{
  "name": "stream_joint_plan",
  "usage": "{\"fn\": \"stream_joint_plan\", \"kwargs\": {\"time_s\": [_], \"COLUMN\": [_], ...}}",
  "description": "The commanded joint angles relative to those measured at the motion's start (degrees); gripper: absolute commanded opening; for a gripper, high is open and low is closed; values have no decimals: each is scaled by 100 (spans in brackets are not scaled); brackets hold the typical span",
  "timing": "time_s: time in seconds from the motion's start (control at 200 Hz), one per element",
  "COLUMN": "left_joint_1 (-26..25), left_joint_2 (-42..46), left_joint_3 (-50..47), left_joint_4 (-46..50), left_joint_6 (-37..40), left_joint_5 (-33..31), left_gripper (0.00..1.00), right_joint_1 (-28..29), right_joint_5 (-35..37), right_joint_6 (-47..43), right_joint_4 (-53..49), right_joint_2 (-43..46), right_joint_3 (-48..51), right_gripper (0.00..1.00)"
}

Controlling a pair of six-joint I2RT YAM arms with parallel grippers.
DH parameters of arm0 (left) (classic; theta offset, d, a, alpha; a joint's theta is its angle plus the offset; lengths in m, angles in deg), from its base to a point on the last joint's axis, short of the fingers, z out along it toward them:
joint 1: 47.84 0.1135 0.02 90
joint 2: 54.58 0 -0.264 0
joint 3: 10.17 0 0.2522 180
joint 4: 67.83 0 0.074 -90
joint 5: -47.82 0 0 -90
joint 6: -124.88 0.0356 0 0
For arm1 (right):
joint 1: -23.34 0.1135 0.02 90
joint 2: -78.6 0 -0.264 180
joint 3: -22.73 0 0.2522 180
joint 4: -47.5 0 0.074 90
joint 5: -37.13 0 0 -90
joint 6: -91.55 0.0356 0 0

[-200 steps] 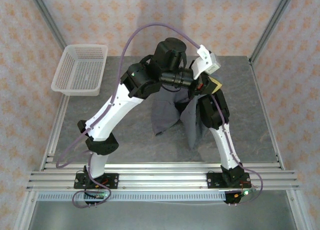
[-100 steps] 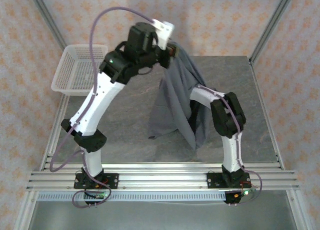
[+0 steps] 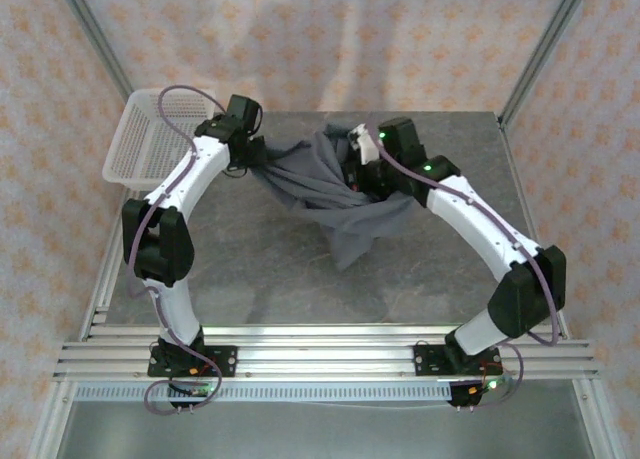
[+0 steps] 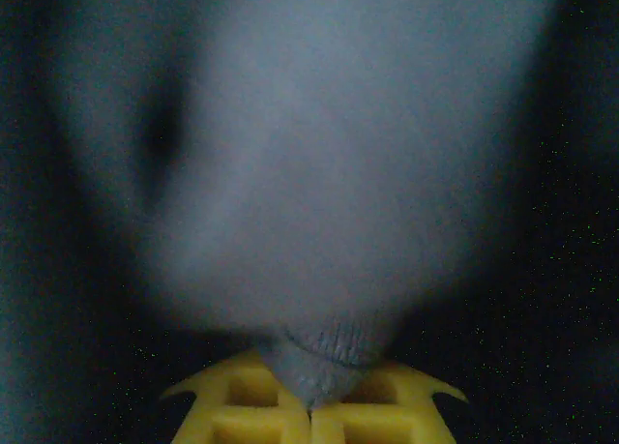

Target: Fold the inside-out t-shirt

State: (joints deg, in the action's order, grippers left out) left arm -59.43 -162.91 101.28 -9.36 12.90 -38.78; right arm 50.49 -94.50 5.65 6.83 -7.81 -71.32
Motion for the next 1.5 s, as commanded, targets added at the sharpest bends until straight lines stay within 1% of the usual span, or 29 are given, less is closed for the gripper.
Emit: {"fn": "stream_joint_plan", "kwargs": {"time_s": [0.0, 0.06, 0.12, 0.13, 0.17, 0.255, 0.285, 0.345, 0.365, 0.445, 0.52, 0.58, 0.61, 0.62, 0.645, 0.705, 0.765, 0.8, 0.841, 0.886, 0.916, 0.991, 1.066, 1.186, 1.301, 1.371, 1.406, 1.426, 1.496], "left_joint_1": [109, 129, 140, 151, 182, 306, 385, 612, 674, 768, 646, 335, 108, 40, -165, -573, -796, -871, -998, -1257, -1483, -2125, -2545, -2655, -2692, -2705, -2699, -2701, -2699], "left_joint_2": [39, 14, 24, 30, 70, 311, 413, 649, 749, 1211, 1509, 1666, 1712, 1719, 1730, 1670, 1588, 1611, 1659, 1682, 1656, 1436, 1122, 657, 155, -64, -69, -216, -293], "left_joint_3": [-456, -742, -946, -969, -1051, -1227, -1235, -1174, -1144, -976, -726, -574, -462, -411, -285, 119, 404, 402, 305, 202, 211, 485, 737, 702, 1057, 1143, 1125, 1122, 1038], "left_joint_4": [-370, -456, -519, -523, -556, -732, -772, -754, -765, -1006, -1391, -1778, -1855, -1859, -1816, -1445, -1221, -1410, -1871, -2477, -2715, -2597, -2412, -2960, -2742, -2693, -2683, -2647, -2451], "left_joint_6": [-262, -354, -393, -399, -408, -331, -305, -332, -346, -289, -323, -375, -316, -274, -142, 223, 328, 239, 86, 50, 175, 829, 1274, 1164, 1440, 1444, 1442, 1454, 1537], "left_joint_5": [-356, -310, -310, -317, -331, -361, -383, -231, -117, 559, 1729, 2426, 2583, 2610, 2623, 2422, 2312, 2545, 2950, 3458, 3705, 3885, 3915, 4159, 4393, 4294, 4182, 4106, 3919], "left_gripper": [0, 0, 0, 2, 15, 52, 62, 84, 89, 94, 94, 95, 96, 99, 100, 100, 100, 100, 99, 97, 97, 94, 91, 90, 90, 89, 78, 66, 7], "right_joint_1": [-308, -396, -464, -483, -553, -679, -685, -647, -635, -571, -540, -526, -512, -515, -502, -500, -498, -485, -491, -490, -484, -472, -471, -472, -471, -467, -466, -466, -517], "right_joint_5": [-653, -591, -253, -195, 103, 721, 901, 1039, 1061, 1248, 1425, 1631, 1838, 1934, 2206, 2747, 3033, 3185, 3393, 3593, 3691, 3795, 3699, 3440, 3487, 3603, 3674, 3706, 3876], "right_joint_6": [690, 931, 1099, 1121, 1281, 1607, 1672, 1917, 2028, 2341, 2420, 2517, 2618, 2661, 2818, 3166, 3311, 3434, 3681, 3978, 4176, 4517, 4609, 4635, 4709, 4745, 4758, 4758, 4779], "right_joint_4": [1357, 1768, 1985, 2023, 2174, 2579, 2743, 3231, 3392, 3652, 3672, 3575, 3400, 3319, 3073, 2522, 2115, 1933, 1748, 1617, 1579, 1570, 1599, 1695, 1623, 1441, 1359, 1326, 1266], "right_joint_2": [327, 392, 451, 461, 501, 580, 604, 587, 563, 482, 399, 304, 240, 226, 180, 41, -106, -176, -247, -317, -353, -426, -489, -511, -483, -506, -522, -526, -552], "right_joint_3": [-377, -484, -626, -647, -722, -761, -724, -574, -520, -362, -302, -341, -427, -453, -573, -870, -1113, -1228, -1314, -1356, -1365, -1382, -1459, -1533, -1656, -1851, -1950, -1997, -2225], "right_gripper": [0, 0, 0, 0, 0, 0, 0, 0, 0, 0, 0, 0, 0, 0, 0, 0, 0, 0, 0, 0, 0, 0, 0, 0, 0, 0, 0, 0, 0]}}
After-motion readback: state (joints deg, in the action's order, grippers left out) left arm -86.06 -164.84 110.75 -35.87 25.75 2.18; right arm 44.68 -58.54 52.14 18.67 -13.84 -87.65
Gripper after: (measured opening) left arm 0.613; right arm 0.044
